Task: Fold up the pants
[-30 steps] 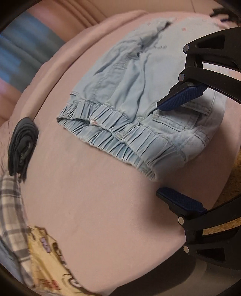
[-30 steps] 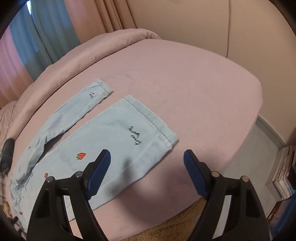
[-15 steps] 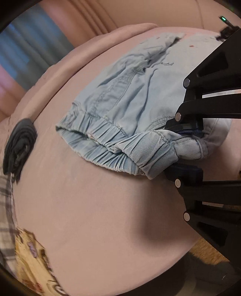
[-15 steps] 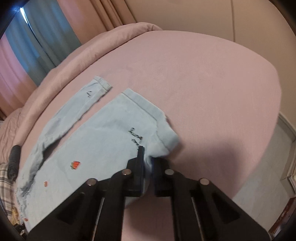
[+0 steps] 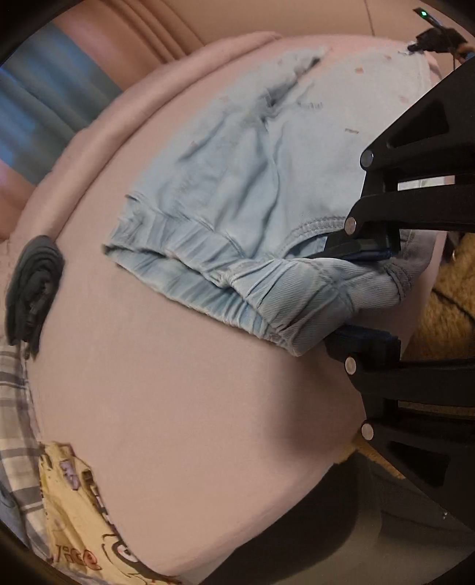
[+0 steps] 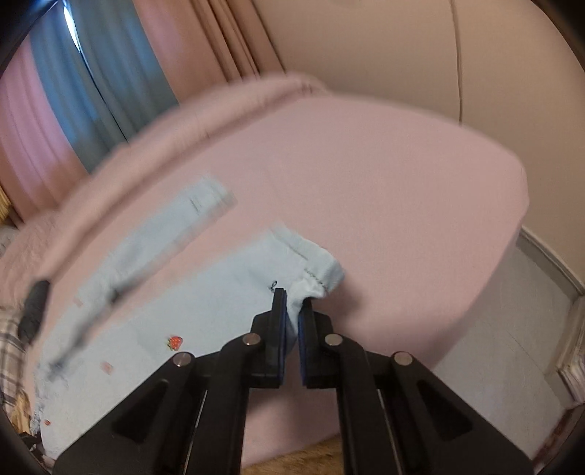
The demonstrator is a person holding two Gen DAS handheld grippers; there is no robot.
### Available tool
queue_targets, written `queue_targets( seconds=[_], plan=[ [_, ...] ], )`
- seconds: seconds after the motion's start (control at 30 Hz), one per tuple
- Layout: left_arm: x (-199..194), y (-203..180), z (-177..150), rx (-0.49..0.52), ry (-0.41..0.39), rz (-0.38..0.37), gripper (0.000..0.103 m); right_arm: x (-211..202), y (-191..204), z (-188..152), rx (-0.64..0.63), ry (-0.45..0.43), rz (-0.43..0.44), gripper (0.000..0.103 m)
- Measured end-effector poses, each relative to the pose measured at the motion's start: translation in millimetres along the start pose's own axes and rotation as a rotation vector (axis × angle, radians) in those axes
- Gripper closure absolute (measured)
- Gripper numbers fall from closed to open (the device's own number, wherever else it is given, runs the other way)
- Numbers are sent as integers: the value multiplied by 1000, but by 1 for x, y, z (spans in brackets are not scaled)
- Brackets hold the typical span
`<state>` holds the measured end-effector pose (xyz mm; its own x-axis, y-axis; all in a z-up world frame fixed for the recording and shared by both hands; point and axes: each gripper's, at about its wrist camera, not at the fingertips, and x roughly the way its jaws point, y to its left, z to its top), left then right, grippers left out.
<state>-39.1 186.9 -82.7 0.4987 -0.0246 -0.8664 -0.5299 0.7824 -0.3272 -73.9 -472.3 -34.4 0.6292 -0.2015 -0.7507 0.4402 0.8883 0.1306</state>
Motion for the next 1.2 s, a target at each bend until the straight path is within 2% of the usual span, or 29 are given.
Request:
queue_targets(
  seconds=[0.1, 0.13, 0.2, 0.27, 0.33, 0.4, 0.43, 0.47, 0.5, 0.53, 0.6, 0.63, 0.67, 0.73, 0.83, 0.9, 1.03, 1.13, 1.17, 1.2],
  plan=[
    [-12, -9, 6, 51, -23, 21, 72, 10, -7, -3, 59, 42, -1, 94],
    [-17, -11, 8, 56, -27, 20, 69, 6, -8, 0, 82, 42, 15, 88],
    [-30, -13, 15, 53, -43, 16, 67, -4, -5, 8, 109, 28, 41, 70],
    [-42, -17, 24, 46, -75, 11, 61, -19, 3, 16, 112, -6, 58, 40],
    [-57, -23, 34, 40, -134, 26, 40, -40, 22, 21, 82, -70, 39, 21],
    [-71, -28, 42, 14, -207, 30, 33, -57, 46, 34, 20, -133, 13, 20],
    [-73, -33, 47, 10, -231, 15, 33, -63, 52, 36, 4, -147, 9, 20],
    [-75, -39, 51, 12, -248, -15, 33, -69, 70, 46, -21, -169, 17, 19],
    [-73, -50, 58, 24, -256, -76, 33, -67, 83, 55, -34, -175, 36, 18],
    [-69, -59, 62, 37, -249, -124, 33, -64, 103, 65, -67, -167, 95, 17],
    [-53, -88, 67, 92, -214, -240, 33, -48, 140, 79, -119, -94, 180, 17],
    [-43, -100, 67, 114, -197, -272, 38, -37, 164, 85, -152, -53, 219, 18],
    [-28, -118, 66, 143, -164, -291, 41, -21, 192, 90, -196, -6, 257, 18],
    [-2, -143, 63, 180, -107, -292, 54, 11, 235, 96, -247, 78, 283, 21],
    [46, -170, 55, 199, 14, -285, 68, 71, 293, 98, -244, 237, 272, 23],
    [68, -175, 47, 188, 58, -265, 68, 104, 323, 93, -226, 295, 217, 24],
    [90, -174, 41, 173, 84, -230, 68, 149, 357, 85, -182, 341, 108, 27],
    [88, -168, 39, 165, 79, -250, 68, 181, 363, 83, -99, 377, 62, 27],
    [89, -166, 40, 158, 83, -255, 68, 191, 365, 80, -85, 384, 36, 24],
    [87, -161, 39, 151, 85, -261, 68, 195, 367, 79, -94, 363, 11, 23]
  ],
)
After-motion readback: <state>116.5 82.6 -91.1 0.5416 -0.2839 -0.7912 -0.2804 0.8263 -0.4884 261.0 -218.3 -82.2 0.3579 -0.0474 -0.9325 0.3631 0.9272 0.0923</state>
